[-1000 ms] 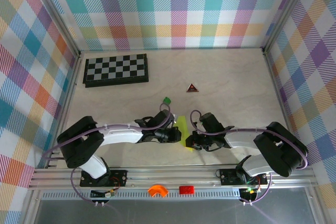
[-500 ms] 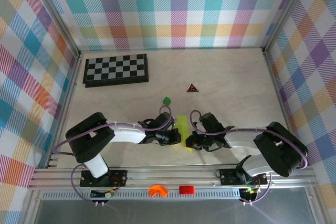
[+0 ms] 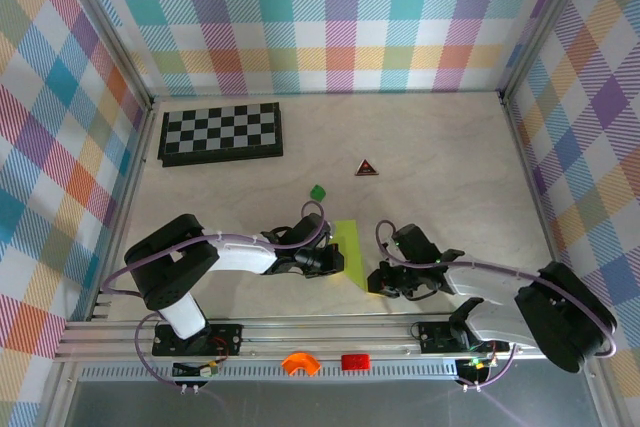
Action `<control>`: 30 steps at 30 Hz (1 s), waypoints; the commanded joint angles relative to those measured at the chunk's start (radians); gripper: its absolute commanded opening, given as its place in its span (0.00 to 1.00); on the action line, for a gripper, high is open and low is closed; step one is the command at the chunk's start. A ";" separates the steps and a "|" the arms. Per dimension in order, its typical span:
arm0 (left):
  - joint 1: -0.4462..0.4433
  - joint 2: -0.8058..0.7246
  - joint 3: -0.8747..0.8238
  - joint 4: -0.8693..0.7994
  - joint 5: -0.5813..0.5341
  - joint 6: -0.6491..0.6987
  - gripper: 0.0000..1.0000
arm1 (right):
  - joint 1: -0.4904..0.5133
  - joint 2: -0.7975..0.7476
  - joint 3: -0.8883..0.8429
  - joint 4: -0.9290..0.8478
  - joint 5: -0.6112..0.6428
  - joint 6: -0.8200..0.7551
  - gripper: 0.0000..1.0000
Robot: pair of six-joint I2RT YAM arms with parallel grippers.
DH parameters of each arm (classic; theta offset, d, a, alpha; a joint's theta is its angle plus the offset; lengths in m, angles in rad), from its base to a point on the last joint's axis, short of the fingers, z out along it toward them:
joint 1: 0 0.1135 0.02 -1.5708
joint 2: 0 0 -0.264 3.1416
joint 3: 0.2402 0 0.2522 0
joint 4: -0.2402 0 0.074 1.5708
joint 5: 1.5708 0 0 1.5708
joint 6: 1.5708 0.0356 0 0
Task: Fold a paper plane with a square sheet of paper (pick it up from the middle)
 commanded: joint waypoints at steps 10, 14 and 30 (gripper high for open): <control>-0.017 -0.118 -0.056 -0.053 -0.126 -0.123 0.10 | -0.006 -0.106 0.111 -0.144 0.234 -0.042 0.31; 0.016 -0.221 -0.071 -0.093 -0.157 -0.090 0.19 | -0.005 -0.068 0.149 -0.081 0.235 -0.079 0.40; 0.277 -0.192 -0.130 0.009 0.149 -0.039 0.33 | -0.007 0.244 0.274 0.058 0.101 -0.073 0.19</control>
